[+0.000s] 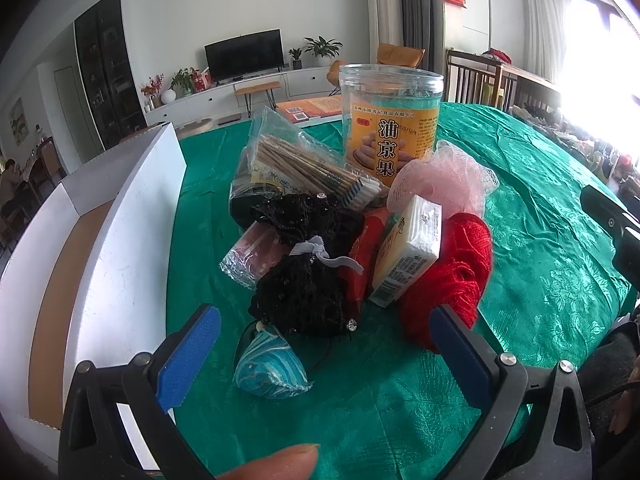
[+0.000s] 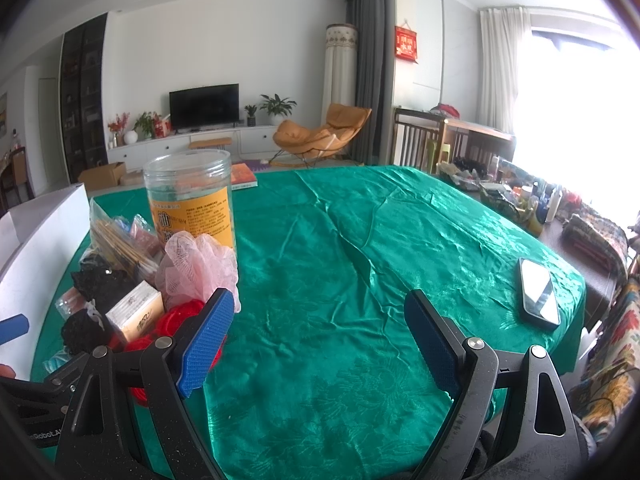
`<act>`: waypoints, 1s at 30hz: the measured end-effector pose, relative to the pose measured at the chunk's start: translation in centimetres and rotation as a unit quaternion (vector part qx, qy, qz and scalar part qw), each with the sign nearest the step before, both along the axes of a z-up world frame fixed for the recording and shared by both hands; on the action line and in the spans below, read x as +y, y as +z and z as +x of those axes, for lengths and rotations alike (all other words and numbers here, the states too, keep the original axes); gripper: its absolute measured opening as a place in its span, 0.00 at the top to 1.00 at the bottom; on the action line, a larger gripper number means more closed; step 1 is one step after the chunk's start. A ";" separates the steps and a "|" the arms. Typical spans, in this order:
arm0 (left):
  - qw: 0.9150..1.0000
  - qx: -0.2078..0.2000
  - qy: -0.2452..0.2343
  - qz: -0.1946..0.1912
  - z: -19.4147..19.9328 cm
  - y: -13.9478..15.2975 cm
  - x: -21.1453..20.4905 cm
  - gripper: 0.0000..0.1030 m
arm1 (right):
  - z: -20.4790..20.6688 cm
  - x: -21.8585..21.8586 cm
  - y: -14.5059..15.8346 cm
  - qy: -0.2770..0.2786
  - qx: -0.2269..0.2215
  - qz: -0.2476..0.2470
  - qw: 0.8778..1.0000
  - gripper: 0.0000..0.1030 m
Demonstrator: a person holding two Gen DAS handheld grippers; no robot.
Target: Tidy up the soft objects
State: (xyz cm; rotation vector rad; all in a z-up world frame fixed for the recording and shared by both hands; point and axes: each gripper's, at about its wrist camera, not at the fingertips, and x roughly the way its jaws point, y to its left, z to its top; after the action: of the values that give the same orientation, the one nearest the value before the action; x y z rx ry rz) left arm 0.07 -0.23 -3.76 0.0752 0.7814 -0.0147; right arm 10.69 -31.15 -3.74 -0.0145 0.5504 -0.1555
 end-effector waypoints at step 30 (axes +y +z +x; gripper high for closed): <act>0.996 0.085 0.006 -0.008 1.5 -4.5 1.3 0.00 | 0.7 -4.5 -1.8 -0.019 0.042 0.152 0.987 0.14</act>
State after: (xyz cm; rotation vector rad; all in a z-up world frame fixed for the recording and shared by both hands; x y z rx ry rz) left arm 1.55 1.06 -8.27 0.0545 0.9523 -0.0163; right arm 11.40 -35.69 -5.57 0.2881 0.6536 -0.1062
